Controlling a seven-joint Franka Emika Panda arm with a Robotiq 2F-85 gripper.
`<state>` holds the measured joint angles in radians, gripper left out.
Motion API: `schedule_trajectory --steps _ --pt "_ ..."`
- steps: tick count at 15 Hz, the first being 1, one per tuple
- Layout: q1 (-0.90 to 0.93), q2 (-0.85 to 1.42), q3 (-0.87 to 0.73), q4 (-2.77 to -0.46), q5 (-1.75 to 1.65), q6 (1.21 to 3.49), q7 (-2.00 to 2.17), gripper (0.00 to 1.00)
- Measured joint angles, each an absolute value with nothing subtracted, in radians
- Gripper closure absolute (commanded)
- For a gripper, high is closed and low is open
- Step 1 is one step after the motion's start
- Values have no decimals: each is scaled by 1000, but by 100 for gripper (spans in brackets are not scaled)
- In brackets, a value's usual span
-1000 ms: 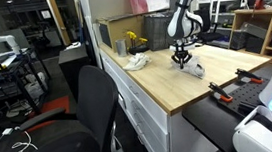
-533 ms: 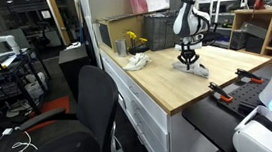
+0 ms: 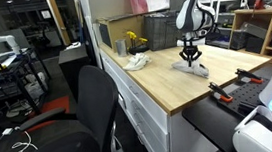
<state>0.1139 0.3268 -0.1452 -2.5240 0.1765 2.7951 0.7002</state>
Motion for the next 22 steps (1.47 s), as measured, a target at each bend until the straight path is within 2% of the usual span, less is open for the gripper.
schedule_trajectory --steps 10,15,19,22 --pt "346 405 -429 -2541 -193 2793 1057 100" --pt "426 405 -509 -2546 -362 2714 1233 100" --pt "430 397 -500 -2547 -452 2664 1343 100" --pt "367 348 -410 -2558 -432 2666 1338 100"
